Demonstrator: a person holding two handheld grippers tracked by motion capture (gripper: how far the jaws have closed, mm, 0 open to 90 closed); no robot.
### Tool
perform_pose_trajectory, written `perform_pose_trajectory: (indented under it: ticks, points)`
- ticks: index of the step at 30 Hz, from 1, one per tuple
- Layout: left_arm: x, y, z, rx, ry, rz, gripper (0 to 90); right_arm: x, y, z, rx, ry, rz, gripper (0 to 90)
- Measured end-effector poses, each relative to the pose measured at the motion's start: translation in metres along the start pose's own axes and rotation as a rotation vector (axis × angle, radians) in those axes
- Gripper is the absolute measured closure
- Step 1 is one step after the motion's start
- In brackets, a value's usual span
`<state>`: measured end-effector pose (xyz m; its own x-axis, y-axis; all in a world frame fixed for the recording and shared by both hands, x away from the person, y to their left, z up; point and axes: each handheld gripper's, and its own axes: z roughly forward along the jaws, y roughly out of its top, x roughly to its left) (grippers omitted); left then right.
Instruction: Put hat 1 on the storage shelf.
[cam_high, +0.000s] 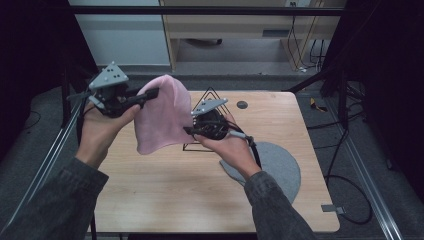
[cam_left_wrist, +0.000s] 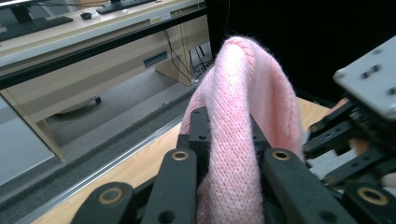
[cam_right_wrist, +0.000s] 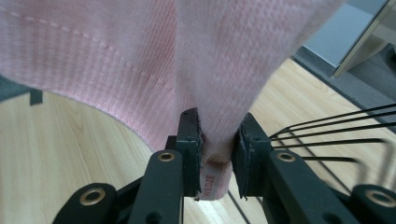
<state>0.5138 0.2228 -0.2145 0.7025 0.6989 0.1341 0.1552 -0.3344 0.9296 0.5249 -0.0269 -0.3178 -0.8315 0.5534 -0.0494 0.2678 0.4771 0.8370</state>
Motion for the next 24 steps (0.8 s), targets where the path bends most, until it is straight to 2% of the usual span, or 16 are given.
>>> perform_pose_trajectory:
  ticks: [1,2,3,7,8,14,18,24]
  points:
    - [0.010,0.009,0.007,0.002,-0.012,-0.025,79.2,-0.010,0.006,-0.009,-0.005,0.002,0.013,74.6]
    - [0.014,0.014,0.011,-0.004,-0.017,-0.028,79.2,-0.014,0.010,-0.014,-0.009,0.000,0.016,75.3]
    - [0.014,0.014,0.011,-0.004,-0.017,-0.028,79.2,-0.014,0.010,-0.014,-0.009,0.000,0.016,75.3]
    - [0.021,0.029,0.034,-0.014,-0.032,-0.021,78.6,-0.039,0.019,-0.030,-0.028,-0.039,0.027,78.0]
    - [0.021,0.029,0.034,-0.014,-0.032,-0.021,78.5,-0.043,0.019,-0.032,-0.029,-0.049,0.029,78.1]
    - [0.024,0.039,0.050,-0.044,-0.039,-0.002,78.4,-0.058,0.019,-0.037,-0.050,-0.080,0.046,78.2]
    - [0.023,0.040,0.057,-0.030,-0.037,0.008,78.4,-0.064,0.017,-0.035,-0.050,-0.098,0.050,78.1]
    - [0.021,0.040,0.065,-0.031,-0.049,-0.003,78.3,-0.069,0.014,-0.033,-0.042,-0.118,0.045,78.1]
